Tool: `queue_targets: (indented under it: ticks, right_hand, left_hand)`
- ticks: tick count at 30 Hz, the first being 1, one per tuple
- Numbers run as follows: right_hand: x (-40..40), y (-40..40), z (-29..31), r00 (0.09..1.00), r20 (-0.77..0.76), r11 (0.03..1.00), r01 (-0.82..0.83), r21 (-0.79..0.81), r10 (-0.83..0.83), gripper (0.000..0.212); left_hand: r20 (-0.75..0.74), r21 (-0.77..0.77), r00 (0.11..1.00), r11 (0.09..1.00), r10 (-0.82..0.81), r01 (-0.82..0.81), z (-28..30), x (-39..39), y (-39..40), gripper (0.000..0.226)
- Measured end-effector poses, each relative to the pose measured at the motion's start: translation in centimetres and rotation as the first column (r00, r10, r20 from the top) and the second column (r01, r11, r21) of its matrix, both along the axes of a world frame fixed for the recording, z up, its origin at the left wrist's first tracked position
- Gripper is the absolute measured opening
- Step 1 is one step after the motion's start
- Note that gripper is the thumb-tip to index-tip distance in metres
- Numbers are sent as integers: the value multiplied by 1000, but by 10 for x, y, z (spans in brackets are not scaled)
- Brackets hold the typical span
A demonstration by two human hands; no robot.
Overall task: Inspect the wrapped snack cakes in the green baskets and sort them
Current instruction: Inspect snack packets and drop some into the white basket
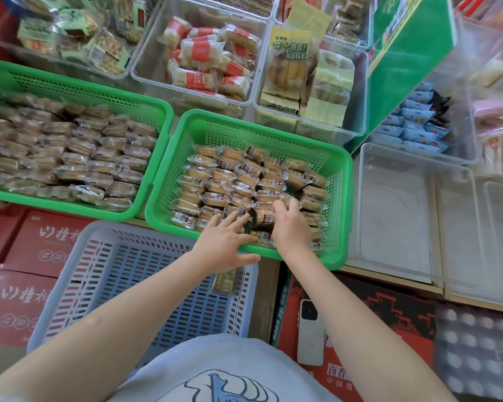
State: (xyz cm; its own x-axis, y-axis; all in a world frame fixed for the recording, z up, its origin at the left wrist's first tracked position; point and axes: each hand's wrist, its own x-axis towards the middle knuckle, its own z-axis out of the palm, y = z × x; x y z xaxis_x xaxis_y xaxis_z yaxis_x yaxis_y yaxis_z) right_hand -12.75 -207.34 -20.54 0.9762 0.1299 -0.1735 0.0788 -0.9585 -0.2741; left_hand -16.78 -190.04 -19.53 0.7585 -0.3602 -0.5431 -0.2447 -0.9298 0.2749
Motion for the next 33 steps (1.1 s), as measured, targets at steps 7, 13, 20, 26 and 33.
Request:
queue_targets:
  ticks: [7,13,20,26,33]
  right_hand:
    - [0,-8,22,974,-44,939,226,260,-222,11]
    - [-5,-35,49,855,-100,665,463,586,-508,11]
    - [-24,-46,89,738,-482,275,643,715,-472,13]
    - [-53,-16,101,815,-469,364,574,733,-340,16]
    - [-77,-14,122,834,-455,320,543,776,-312,12]
  left_hand:
    - [-9,-4,1000,1000,-9,9,4,1,0,68]
    - [-24,-33,1000,999,8,-8,6,2,1,65]
    - [-560,-574,681,372,471,-729,57,-1,-6,32]
    - [-903,-429,410,-291,127,-855,91,-12,-3,31]
    - [-910,-415,389,-350,145,-840,94,-42,7,21]
